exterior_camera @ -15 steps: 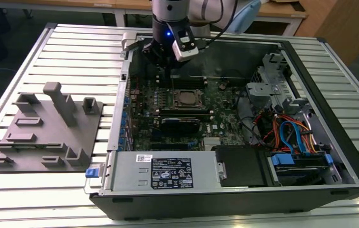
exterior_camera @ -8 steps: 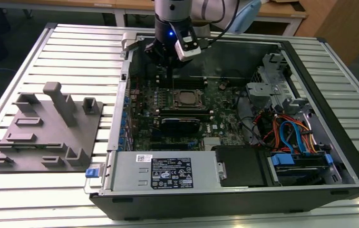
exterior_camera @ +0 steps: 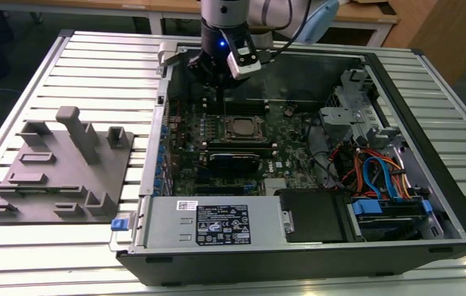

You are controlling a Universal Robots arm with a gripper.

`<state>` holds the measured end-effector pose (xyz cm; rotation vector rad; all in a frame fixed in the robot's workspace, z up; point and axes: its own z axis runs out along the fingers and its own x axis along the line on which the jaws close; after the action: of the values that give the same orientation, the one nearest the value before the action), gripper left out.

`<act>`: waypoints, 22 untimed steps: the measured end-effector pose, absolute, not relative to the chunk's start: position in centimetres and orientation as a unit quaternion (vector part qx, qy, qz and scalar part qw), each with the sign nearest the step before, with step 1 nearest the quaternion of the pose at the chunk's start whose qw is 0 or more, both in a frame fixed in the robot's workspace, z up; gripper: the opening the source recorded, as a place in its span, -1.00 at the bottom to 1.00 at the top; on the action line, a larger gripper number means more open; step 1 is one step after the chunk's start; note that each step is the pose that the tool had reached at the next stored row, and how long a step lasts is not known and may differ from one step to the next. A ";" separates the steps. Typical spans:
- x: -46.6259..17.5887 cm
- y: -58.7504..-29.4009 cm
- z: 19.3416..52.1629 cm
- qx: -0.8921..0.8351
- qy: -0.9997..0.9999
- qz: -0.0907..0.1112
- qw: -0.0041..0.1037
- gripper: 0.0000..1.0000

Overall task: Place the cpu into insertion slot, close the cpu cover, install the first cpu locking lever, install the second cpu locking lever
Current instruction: 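Install the first cpu locking lever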

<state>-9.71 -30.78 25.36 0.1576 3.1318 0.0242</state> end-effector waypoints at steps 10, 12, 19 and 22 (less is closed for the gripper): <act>-10.8 -30.7 25.4 0.050 0.999 0.008 0.003 -0.80; -10.8 -30.5 25.4 0.050 0.999 0.008 0.003 -0.80; -10.7 -29.8 25.4 0.050 0.999 0.008 0.003 -0.80; -10.5 -29.6 25.4 0.050 0.999 0.008 0.003 -0.80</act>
<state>-10.51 -29.55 25.40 0.1568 3.1318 0.0242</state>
